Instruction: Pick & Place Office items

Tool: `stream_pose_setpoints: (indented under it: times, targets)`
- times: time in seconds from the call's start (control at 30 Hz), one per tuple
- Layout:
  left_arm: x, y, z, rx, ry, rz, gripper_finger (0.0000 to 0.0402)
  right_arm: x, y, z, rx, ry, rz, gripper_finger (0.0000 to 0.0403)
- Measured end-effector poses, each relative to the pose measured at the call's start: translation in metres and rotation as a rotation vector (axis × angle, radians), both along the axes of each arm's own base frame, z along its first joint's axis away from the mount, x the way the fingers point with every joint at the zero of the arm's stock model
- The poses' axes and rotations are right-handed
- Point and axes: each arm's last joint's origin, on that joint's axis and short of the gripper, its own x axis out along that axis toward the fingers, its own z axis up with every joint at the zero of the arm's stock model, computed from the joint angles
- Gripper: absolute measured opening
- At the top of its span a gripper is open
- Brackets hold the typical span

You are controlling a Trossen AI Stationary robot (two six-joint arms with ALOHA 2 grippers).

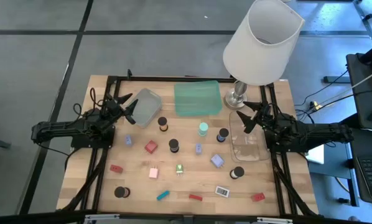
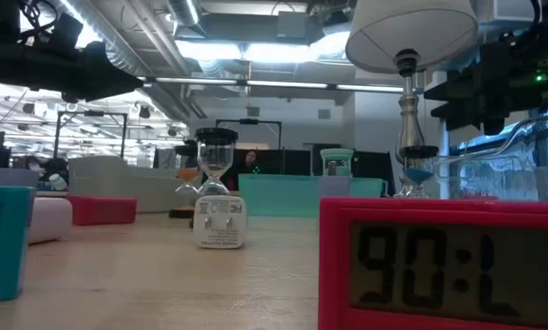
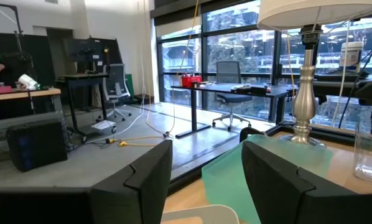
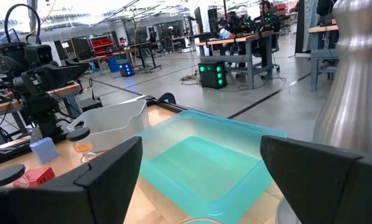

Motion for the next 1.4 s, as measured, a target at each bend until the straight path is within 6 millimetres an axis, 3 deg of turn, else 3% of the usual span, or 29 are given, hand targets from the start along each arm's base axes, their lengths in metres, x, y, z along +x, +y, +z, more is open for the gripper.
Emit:
stream_pose_setpoints:
  times: [0.83, 1.1, 1.4]
  targets:
    - [0.0, 0.0, 0.002, -0.013, -0.047, -0.016, 0.019, 0.0, 0.0, 0.001, -0.001, -0.012, 0.0, 0.0329]
    - [-0.002, -0.001, 0.012, 0.006, -0.156, -0.034, 0.0191, -0.001, 0.0, 0.015, 0.001, -0.159, -0.005, 0.0329]
    - [-0.004, 0.0, 0.017, -0.011, -0.241, -0.015, 0.0191, -0.001, 0.0, 0.021, 0.037, -0.167, 0.003, 0.0329]
